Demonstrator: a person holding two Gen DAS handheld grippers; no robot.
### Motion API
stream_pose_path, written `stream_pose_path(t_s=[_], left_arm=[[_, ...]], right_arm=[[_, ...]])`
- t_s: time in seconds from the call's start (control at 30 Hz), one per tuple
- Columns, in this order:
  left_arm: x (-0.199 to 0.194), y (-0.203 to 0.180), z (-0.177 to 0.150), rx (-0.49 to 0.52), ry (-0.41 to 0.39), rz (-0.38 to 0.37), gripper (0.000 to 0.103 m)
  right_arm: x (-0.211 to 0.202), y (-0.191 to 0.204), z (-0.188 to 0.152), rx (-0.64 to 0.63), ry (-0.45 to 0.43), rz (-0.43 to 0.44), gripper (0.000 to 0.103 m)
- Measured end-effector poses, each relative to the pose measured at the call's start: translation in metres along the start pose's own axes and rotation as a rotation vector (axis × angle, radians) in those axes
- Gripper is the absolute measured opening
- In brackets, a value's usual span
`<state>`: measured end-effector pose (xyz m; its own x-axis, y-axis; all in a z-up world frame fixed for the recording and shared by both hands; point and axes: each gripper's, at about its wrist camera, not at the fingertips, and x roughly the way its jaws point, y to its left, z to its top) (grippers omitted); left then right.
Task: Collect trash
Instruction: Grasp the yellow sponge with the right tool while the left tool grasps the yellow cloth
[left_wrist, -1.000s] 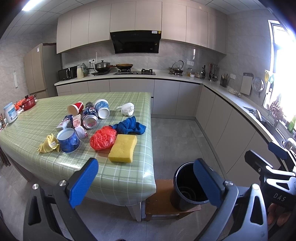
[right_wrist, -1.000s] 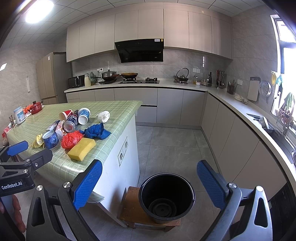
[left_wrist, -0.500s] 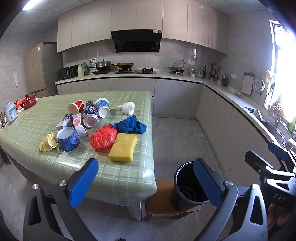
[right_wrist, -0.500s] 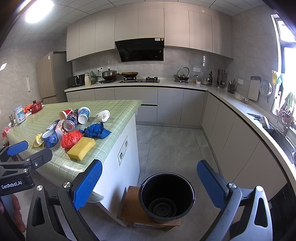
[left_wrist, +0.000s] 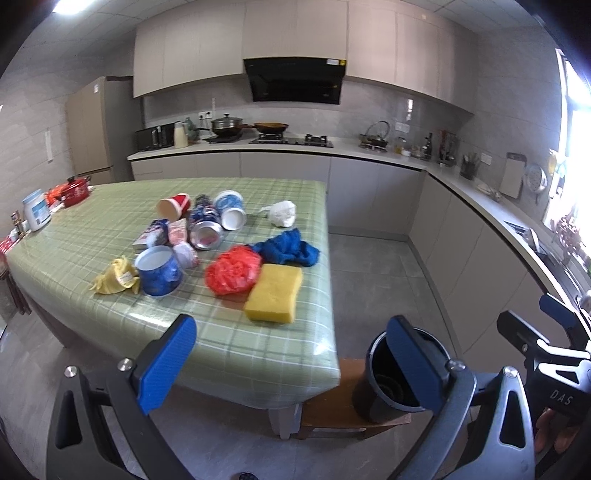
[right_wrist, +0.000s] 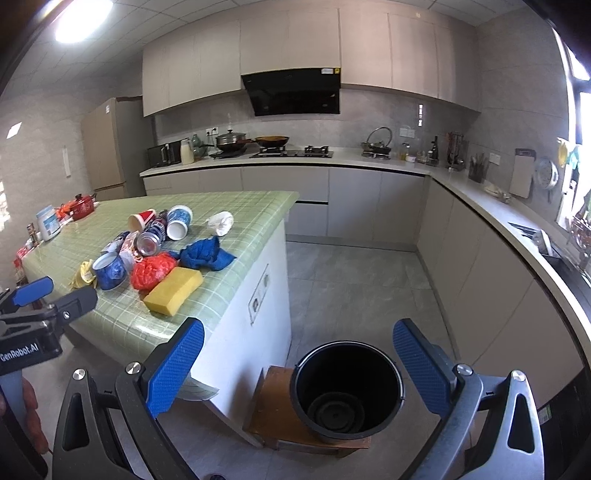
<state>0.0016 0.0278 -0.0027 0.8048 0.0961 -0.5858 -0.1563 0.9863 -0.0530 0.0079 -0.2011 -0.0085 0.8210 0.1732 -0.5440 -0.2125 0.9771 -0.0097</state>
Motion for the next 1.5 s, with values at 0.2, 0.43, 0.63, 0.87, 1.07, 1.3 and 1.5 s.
stream_pose_path(t_s=[0.2,0.43,0.63,0.87,1.07,1.3,1.5], left_arm=[[0.003,0.036,0.002,-0.059,0.010,0.074,0.103],[0.005,0.075,0.003,-0.113,0.004,0.131,0.103],[0.012,0.109,-0.001,-0.145,0.030,0.172,0.103],[0.023,0.146,-0.009,-0.182,0.054,0.191,0.103],[0.045,0.178,-0.016,-0.188,0.076,0.240,0.103],[0.074,0.220,-0.018,-0.192,0.100,0.238,0.103],[0.109,0.245,-0.012,-0.157,0.117,0.221,0.102]], right_arm=[[0.016,0.022,0.008,-0.046,0.019,0.060,0.103],[0.049,0.061,0.013,-0.099,0.055,0.120,0.103],[0.071,0.094,0.017,-0.122,0.098,0.169,0.103],[0.093,0.139,0.019,-0.146,0.117,0.214,0.103],[0.120,0.175,0.015,-0.151,0.136,0.201,0.103],[0.157,0.209,0.007,-0.131,0.161,0.132,0.103],[0.188,0.223,0.001,-0.104,0.179,0.050,0.103]])
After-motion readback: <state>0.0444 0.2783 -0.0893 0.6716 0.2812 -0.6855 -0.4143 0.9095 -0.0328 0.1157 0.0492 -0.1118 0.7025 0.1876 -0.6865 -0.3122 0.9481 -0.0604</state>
